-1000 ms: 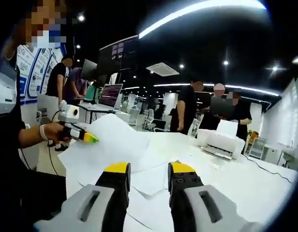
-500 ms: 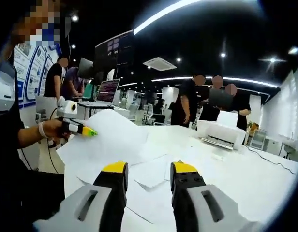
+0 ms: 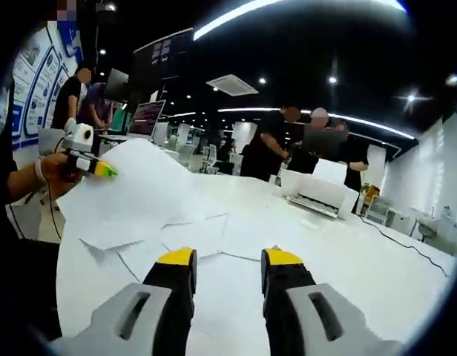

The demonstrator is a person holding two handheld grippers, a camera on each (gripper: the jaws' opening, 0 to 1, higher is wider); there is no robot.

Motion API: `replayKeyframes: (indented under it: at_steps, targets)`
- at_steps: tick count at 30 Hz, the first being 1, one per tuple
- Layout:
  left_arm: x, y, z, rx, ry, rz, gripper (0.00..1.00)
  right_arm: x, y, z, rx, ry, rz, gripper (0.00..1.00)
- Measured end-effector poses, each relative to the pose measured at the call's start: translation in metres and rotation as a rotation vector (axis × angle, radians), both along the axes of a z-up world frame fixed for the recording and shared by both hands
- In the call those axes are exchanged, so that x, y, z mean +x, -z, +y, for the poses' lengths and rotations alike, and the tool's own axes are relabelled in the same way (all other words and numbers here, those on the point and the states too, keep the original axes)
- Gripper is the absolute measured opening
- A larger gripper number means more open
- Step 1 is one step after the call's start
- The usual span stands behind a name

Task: Organize the stack of printing papers by aligning and flattening the scattered papers on the table

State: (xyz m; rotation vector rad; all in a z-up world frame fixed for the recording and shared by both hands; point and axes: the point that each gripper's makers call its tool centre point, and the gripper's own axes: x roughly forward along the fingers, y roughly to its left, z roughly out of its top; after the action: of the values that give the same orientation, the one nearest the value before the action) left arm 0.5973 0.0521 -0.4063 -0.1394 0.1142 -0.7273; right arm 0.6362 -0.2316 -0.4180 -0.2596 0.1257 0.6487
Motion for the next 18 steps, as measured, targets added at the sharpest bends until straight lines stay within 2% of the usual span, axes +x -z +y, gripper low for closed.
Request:
replayKeyframes:
  at_steps: [6, 11, 18]
  targets:
    - [0.0, 0.001, -0.002, -0.001, 0.003, 0.002, 0.08, 0.02, 0.015, -0.017, -0.007, 0.037, 0.029, 0.31]
    - [0.001, 0.0, -0.001, 0.001, 0.001, 0.002, 0.08, 0.031, 0.02, -0.023, 0.006, 0.05, 0.041, 0.31]
    - [0.001, 0.0, -0.003, -0.001, 0.004, -0.001, 0.08, 0.05, 0.027, -0.035, 0.058, 0.074, 0.072, 0.3]
